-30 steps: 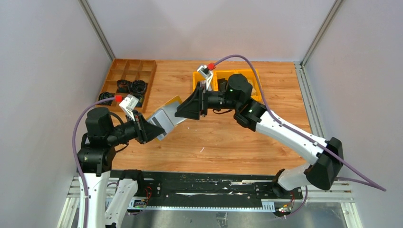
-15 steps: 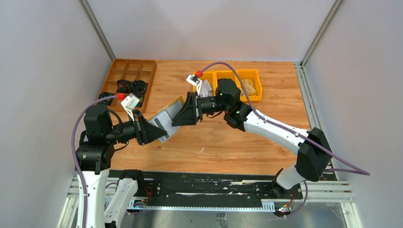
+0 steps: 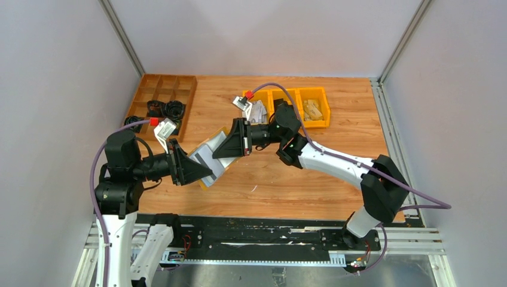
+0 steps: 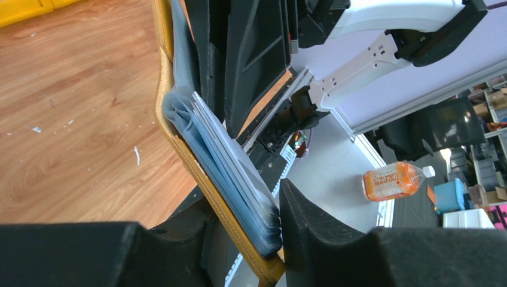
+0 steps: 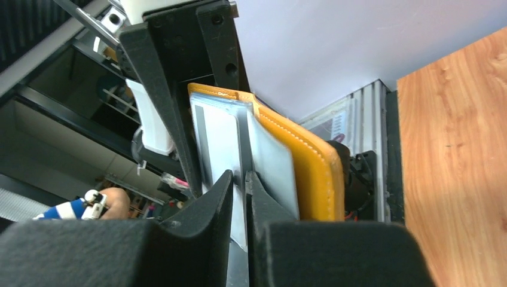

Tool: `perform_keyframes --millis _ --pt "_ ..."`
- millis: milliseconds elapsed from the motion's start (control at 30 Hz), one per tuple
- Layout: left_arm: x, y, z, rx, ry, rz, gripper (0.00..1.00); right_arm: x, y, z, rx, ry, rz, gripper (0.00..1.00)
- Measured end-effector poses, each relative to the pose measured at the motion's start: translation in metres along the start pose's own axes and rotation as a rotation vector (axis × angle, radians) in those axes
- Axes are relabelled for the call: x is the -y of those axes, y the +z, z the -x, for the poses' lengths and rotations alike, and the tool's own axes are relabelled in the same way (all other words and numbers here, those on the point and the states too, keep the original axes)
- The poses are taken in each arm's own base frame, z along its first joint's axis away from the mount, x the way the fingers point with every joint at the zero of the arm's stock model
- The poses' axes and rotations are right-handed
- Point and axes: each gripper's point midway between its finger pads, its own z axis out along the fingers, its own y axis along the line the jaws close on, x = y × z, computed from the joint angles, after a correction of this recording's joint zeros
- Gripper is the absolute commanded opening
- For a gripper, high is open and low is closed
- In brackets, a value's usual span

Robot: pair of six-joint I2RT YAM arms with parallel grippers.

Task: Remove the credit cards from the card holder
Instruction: Remove the credit card from the card holder.

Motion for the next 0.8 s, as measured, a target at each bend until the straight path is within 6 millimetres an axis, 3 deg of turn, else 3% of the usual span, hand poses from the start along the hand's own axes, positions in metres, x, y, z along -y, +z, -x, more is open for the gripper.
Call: perform_keyframes --millis 100,200,367,800 --pt "0.002 0.000 -0.002 -0.007 -0.007 -0.013 0.31 -0.003 -0.001 -0.001 0.019 0.024 0.032 0.21" --pt "0.007 -0.001 -0.002 -0.013 -0.005 -0.032 0.21 -0.009 -0.003 -0.001 0.036 0.048 0.072 0.26" --pt "0.008 -0.002 -0.003 -0.015 -0.001 -0.033 0.09 -0.022 -0.009 0.000 0.063 0.049 0.142 0.28" --pt "0.012 -0.003 -0.002 -0.014 0.007 -0.043 0.07 -0.032 -0.012 -0.002 0.079 0.032 0.178 0.25"
